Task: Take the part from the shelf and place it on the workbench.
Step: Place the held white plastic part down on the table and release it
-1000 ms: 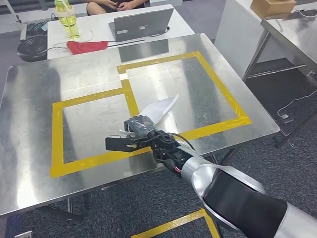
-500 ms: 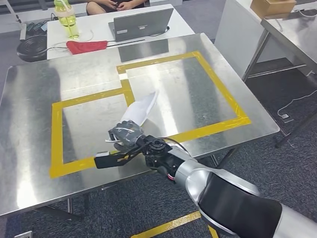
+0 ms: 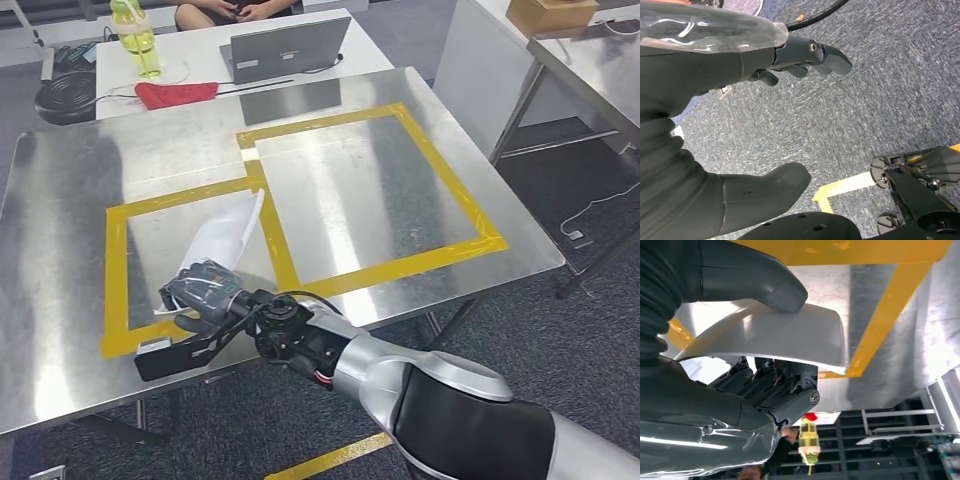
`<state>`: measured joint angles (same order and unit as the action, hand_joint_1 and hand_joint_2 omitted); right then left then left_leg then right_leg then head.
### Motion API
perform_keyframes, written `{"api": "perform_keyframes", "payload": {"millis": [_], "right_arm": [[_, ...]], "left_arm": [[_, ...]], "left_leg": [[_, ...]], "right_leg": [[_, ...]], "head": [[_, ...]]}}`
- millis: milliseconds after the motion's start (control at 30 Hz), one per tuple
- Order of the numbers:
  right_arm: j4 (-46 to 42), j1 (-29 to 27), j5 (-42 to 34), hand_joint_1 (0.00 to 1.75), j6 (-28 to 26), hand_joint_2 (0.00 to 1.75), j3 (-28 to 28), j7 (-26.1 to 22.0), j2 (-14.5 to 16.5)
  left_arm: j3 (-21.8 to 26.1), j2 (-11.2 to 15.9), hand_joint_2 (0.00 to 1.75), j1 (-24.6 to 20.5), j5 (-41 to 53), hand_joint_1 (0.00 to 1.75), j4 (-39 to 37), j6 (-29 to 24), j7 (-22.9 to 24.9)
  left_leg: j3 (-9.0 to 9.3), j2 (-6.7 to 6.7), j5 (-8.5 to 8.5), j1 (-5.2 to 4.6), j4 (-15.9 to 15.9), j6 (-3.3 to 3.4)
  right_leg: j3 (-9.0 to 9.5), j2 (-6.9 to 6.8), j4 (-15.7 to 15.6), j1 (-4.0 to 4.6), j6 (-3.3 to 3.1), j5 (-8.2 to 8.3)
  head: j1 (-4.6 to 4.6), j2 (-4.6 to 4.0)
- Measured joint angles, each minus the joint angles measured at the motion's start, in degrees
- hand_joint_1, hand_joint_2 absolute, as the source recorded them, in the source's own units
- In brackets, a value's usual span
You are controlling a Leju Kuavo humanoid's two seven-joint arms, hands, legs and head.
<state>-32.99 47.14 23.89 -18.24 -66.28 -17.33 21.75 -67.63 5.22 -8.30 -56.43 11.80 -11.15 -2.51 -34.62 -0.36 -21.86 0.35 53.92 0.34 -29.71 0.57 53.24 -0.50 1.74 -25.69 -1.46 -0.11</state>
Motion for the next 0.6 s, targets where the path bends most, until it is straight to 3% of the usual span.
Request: {"api": "perform_keyframes", "payload": {"millis": [367, 500, 600], "right_arm": [[-3.83, 1.03, -1.57, 1.47, -0.29, 1.75, -5.71, 1.05, 0.00], [-3.86, 1.16, -2.03, 0.00, -0.48, 1.75, -6.79, 1.38, 0.00], [-3.78, 1.23, -2.81, 0.00, -0.54, 1.75, -7.30, 1.74, 0.00]], "left_arm": [[0.00, 0.01, 1.75, 0.01, -0.34, 0.00, 0.00, -0.31, -0.80], [0.00, 0.06, 1.75, 0.17, -0.55, 0.00, 0.00, -0.32, -0.92], [0.00, 0.15, 0.44, 0.49, -0.56, 0.00, 0.00, -0.16, -1.05]], "left_leg": [[0.01, 0.00, 0.00, 0.00, 0.00, 0.00], [0.01, 0.00, 0.00, 0.00, 0.00, 0.00], [0.01, 0.01, 0.00, 0.00, 0.00, 0.00]], "right_leg": [[0.00, 0.00, 0.00, 0.00, 0.00, 0.00], [0.00, 0.00, 0.00, 0.00, 0.00, 0.00], [-0.01, 0.00, -0.01, 0.00, 0.00, 0.00]], "head": [[0.01, 0.00], [0.00, 0.00], [0.01, 0.00]]}}
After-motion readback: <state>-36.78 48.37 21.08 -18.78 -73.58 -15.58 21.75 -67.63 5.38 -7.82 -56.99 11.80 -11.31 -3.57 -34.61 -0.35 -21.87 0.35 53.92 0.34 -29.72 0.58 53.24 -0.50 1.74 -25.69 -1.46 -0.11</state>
